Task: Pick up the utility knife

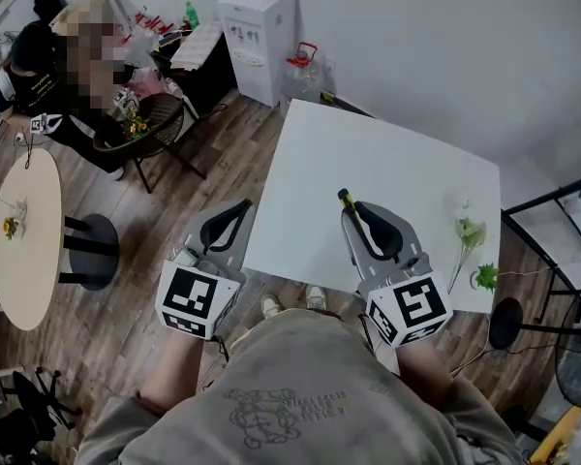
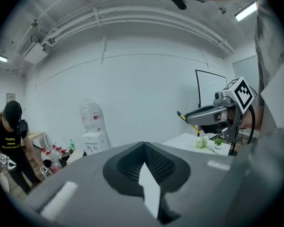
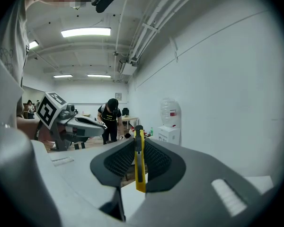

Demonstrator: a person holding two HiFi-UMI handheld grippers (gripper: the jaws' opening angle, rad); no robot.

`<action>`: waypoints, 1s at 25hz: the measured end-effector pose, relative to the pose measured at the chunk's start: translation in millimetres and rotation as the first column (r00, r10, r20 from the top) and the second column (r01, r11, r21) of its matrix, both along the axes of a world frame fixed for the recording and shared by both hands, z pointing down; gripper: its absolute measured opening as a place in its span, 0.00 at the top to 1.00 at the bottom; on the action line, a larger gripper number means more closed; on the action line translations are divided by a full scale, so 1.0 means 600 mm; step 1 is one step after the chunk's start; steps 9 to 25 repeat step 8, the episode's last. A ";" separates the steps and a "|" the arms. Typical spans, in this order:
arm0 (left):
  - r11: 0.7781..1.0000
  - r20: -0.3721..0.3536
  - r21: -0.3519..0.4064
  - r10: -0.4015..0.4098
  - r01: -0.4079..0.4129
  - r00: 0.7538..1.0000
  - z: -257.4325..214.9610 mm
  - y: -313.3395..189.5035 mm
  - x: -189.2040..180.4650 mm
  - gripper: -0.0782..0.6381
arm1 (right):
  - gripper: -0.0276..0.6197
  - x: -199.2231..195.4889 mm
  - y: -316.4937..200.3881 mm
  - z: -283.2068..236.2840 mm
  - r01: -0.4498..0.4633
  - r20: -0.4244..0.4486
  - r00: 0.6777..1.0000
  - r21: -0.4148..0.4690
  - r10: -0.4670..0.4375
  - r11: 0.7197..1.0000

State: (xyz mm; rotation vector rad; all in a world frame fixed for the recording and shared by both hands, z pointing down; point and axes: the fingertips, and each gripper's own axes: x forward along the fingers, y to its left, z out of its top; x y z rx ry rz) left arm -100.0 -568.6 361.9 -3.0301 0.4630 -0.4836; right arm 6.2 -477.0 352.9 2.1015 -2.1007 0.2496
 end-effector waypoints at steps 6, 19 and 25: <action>1.000 -0.004 0.012 0.000 0.000 1.000 -0.010 -0.002 -0.003 0.89 | 0.82 -0.002 0.001 -0.005 -0.003 -0.008 1.000 0.004 0.003 1.000; 1.000 -0.002 0.014 0.000 0.000 1.000 -0.011 -0.003 -0.004 0.89 | 0.82 -0.003 0.002 -0.006 -0.005 -0.024 1.000 0.004 0.005 1.000; 1.000 -0.002 0.014 0.000 0.000 1.000 -0.011 -0.003 -0.004 0.89 | 0.82 -0.003 0.002 -0.006 -0.005 -0.024 1.000 0.004 0.005 1.000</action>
